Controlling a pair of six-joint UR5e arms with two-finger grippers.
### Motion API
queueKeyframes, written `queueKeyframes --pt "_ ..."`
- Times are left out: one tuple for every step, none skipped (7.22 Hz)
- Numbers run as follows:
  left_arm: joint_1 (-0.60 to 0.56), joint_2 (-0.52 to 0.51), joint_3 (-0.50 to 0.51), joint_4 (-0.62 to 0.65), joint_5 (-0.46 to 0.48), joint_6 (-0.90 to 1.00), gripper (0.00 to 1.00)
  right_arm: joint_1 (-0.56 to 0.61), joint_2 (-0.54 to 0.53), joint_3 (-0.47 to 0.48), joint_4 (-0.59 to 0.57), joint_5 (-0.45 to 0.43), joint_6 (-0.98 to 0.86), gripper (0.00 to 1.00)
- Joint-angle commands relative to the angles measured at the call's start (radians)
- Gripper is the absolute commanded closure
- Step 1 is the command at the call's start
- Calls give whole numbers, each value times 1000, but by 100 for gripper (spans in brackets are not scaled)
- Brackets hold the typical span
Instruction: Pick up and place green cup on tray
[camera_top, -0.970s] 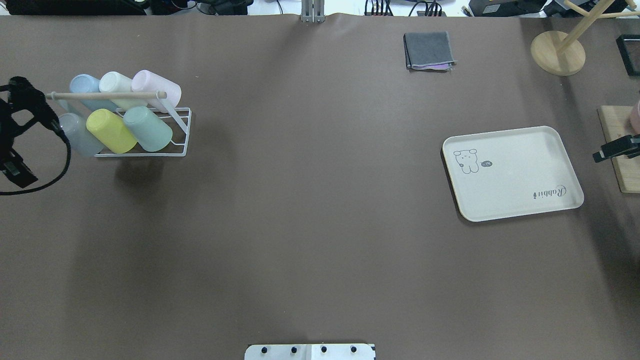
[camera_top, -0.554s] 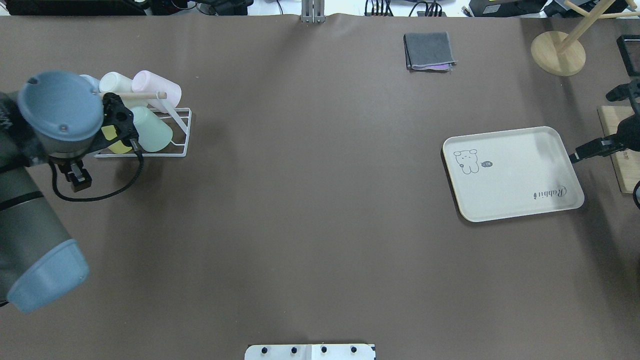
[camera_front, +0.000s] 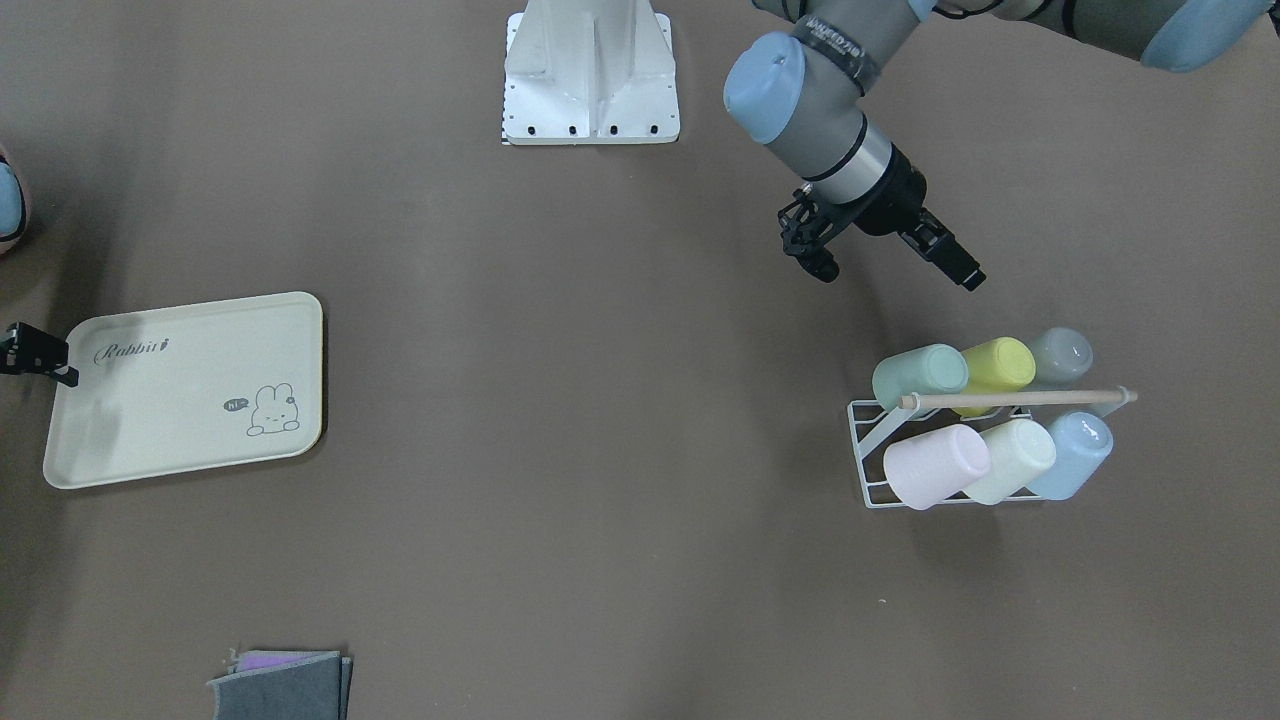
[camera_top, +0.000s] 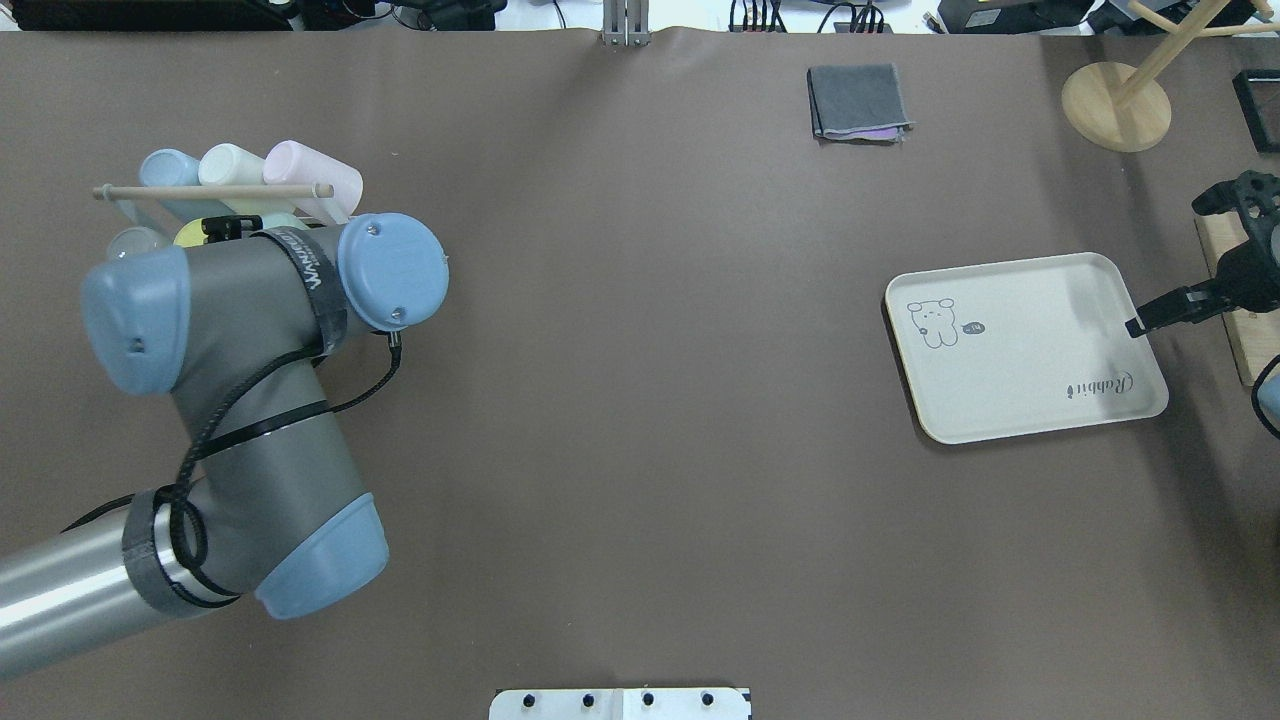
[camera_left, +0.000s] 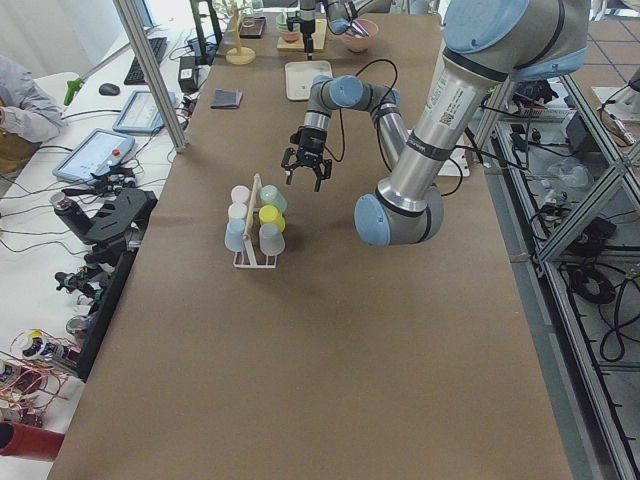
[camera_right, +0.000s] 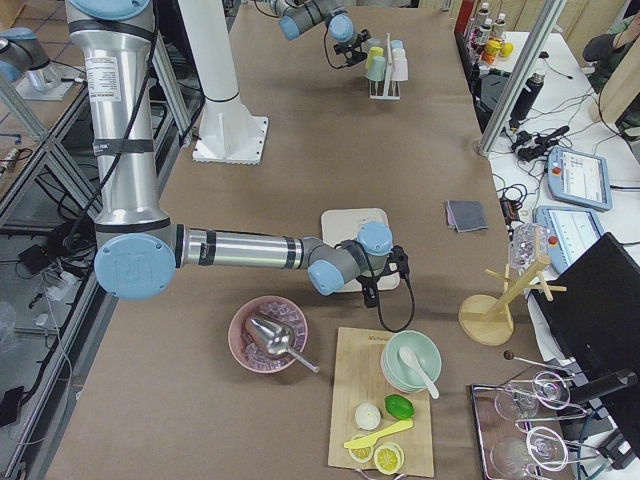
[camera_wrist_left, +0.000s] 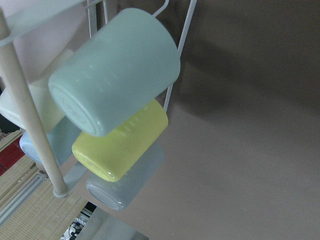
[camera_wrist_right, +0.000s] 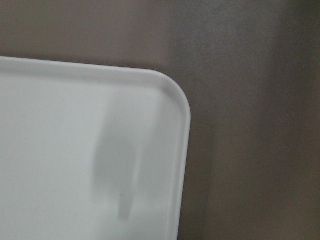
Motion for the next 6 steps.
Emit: queueKeyframes --pt "4 -72 118 31 124 164 2 -15 11 -11 -2 -3 -1 2" --pt "4 -78 181 29 192 163 2 -20 18 -25 -2 -3 -1 5" --pt "34 -89 200 35 307 169 2 -23 24 -39 -3 -2 1 12" --pt "57 -94 203 43 340 170 2 -26 26 -44 -3 -2 1 24" --pt "68 -95 203 51 342 169 2 -27 26 -42 -3 3 4 36" --pt "93 -95 223 48 384 169 2 -26 31 -44 -5 4 18 44"
